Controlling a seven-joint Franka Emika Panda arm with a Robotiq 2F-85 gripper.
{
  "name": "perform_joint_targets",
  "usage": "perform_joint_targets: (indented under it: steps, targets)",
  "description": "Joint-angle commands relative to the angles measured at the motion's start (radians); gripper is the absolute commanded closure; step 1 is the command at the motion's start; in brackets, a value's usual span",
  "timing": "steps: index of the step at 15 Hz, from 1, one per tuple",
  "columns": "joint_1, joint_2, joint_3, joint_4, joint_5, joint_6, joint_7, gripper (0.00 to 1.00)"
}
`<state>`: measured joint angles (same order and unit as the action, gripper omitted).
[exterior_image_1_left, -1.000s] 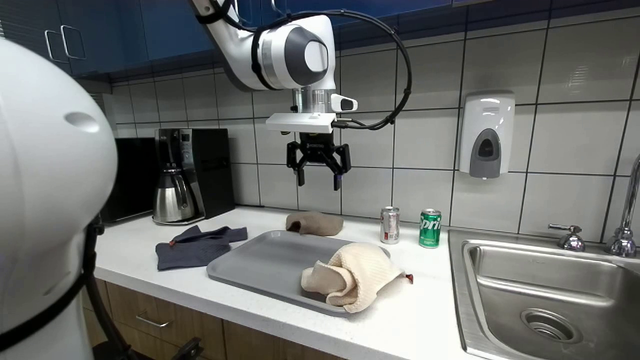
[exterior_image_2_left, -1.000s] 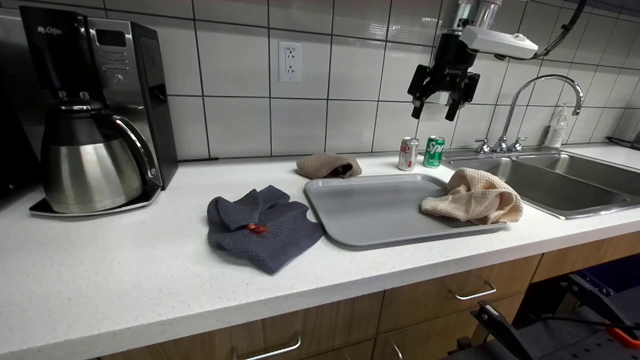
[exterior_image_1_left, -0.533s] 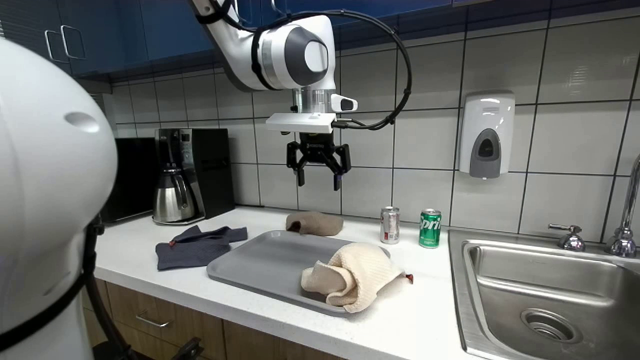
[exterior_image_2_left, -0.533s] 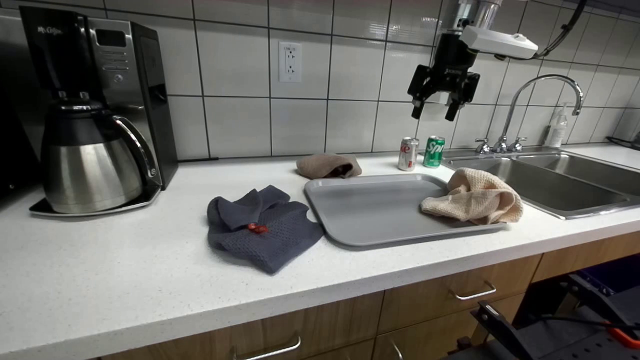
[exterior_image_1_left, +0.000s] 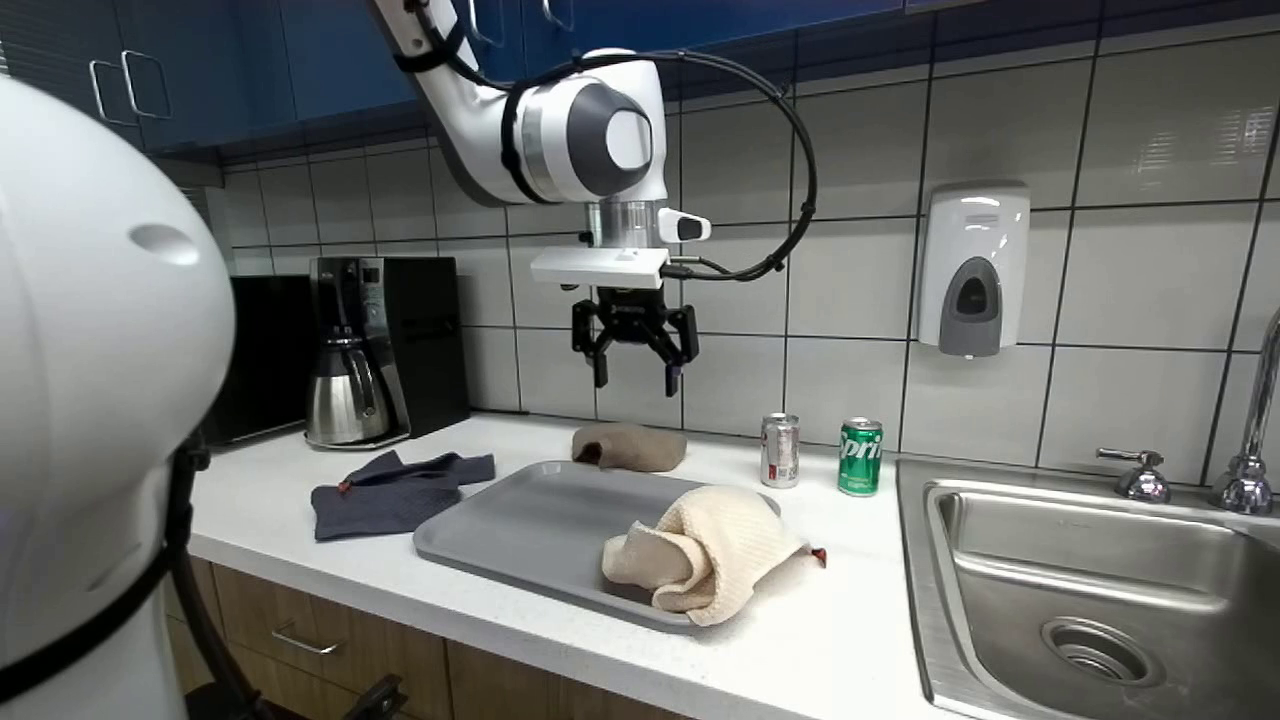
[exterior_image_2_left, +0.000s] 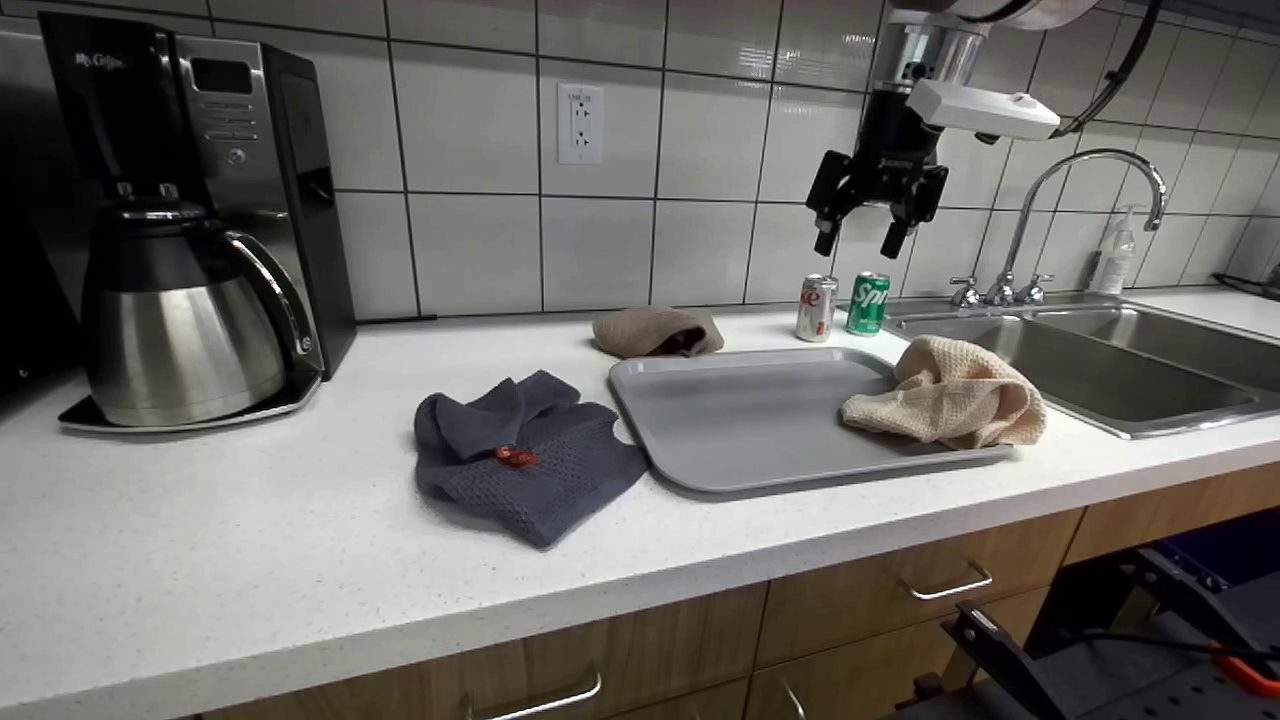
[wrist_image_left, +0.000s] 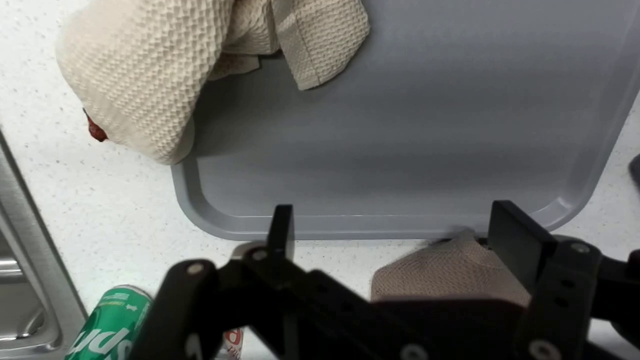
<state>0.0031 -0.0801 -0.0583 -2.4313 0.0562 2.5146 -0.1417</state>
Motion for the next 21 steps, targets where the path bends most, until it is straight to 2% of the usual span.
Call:
perform_joint_targets:
  steps: [1,7,15,21]
  targets:
    - [-0.002,0.07,0.024,0.022,-0.026,0.074,0.042,0.0]
    - [-0.002,0.207,0.039,0.11,-0.019,0.134,0.03,0.0]
    - [0.0,0.359,0.068,0.284,-0.006,0.124,0.021,0.0]
    - [0.027,0.451,0.071,0.392,-0.042,0.131,0.049,0.0]
